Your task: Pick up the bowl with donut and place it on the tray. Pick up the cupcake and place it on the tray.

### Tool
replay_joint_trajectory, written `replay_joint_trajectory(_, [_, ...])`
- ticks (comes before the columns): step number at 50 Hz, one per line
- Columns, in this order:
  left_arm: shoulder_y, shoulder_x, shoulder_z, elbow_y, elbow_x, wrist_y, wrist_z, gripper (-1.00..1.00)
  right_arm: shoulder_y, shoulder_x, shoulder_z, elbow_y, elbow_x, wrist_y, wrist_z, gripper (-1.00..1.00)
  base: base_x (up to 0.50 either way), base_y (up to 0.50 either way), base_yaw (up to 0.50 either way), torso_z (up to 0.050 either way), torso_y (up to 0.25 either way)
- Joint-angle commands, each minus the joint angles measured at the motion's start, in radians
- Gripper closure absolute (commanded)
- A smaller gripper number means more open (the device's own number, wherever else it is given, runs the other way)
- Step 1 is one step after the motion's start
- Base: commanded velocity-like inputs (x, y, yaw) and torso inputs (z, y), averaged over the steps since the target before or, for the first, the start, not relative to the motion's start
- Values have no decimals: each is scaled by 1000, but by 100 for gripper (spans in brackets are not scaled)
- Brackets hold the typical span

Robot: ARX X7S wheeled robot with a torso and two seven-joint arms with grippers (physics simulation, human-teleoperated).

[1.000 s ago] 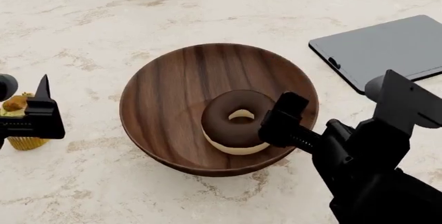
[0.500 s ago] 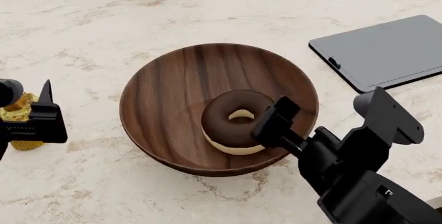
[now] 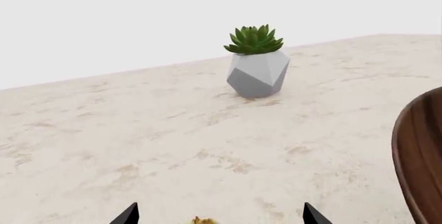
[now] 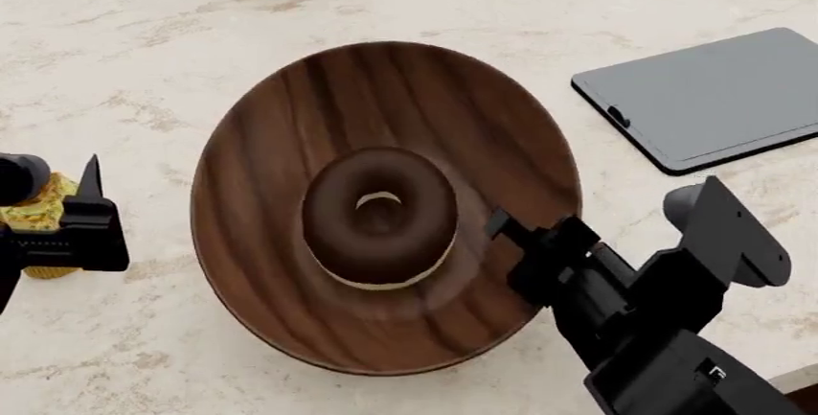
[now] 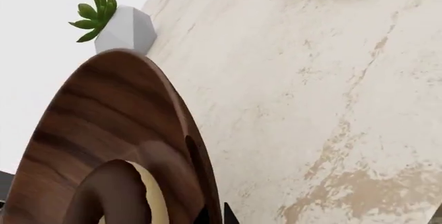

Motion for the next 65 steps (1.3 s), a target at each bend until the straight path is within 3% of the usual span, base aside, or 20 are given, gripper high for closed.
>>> replay_joint_trajectory(1, [9,0,5,-19,0,23,1,-100,-15,-21,62,-122,80,2,158,100,0,0,0,0,0])
replay_joint_trajectory(12, [33,-3,9,8,-5,25,-2,-100,135,-5,96,-104,135,-13,353,100,0,0,0,0,0])
replay_joint_trajectory(29, [93,-12,20,77,-4,40,-13,-100,201,-34,90,-25,82,-114,366,100,0,0,0,0,1])
replay_joint_trajectory(37, [97,-9,33,-15,34,109,-31,-100,200,-36,56,-40,81,-110,371,100,0,0,0,0,1])
replay_joint_trajectory(65, [62,8,20,-176,34,132,-49,-100,189,-32,7,-25,69,-156,343,100,0,0,0,0,0])
